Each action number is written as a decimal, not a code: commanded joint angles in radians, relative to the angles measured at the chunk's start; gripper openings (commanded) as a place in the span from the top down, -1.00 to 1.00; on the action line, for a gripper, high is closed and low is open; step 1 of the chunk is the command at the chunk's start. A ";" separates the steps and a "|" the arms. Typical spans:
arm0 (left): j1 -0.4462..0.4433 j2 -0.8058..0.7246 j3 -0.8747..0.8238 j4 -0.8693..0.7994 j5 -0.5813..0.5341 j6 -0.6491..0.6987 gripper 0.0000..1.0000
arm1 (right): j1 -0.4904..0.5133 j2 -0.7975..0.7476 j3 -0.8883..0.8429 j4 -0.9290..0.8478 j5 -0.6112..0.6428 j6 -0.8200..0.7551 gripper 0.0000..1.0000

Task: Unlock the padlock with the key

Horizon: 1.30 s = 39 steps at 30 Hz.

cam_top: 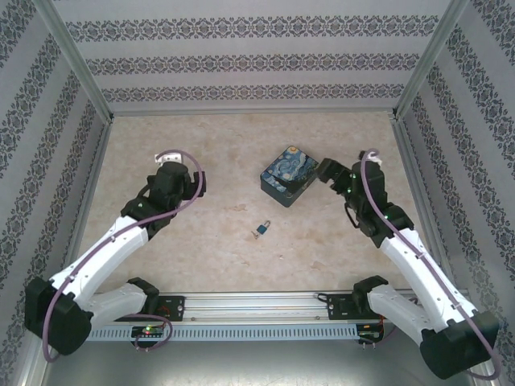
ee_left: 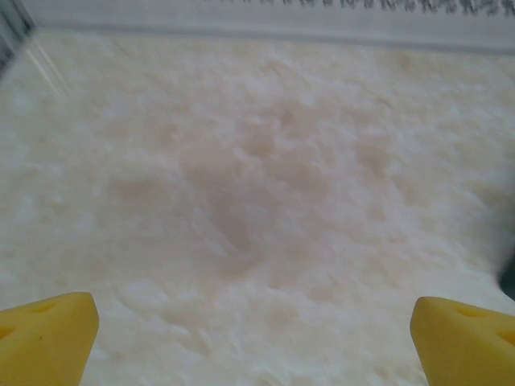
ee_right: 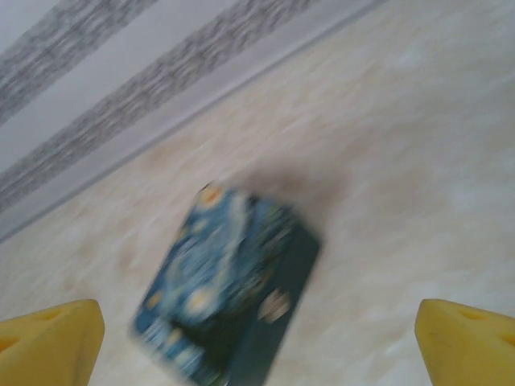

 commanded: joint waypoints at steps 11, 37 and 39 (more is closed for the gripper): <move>0.277 0.017 -0.238 0.470 -0.002 0.215 -0.99 | -0.121 0.218 -0.202 0.481 0.324 -0.450 -0.96; 0.440 0.529 -0.369 1.108 0.420 0.308 -0.99 | -0.294 0.612 -0.376 1.165 -0.288 -0.626 -0.96; 0.441 0.524 -0.367 1.094 0.422 0.308 -0.99 | -0.278 0.603 -0.387 1.178 -0.260 -0.637 -0.97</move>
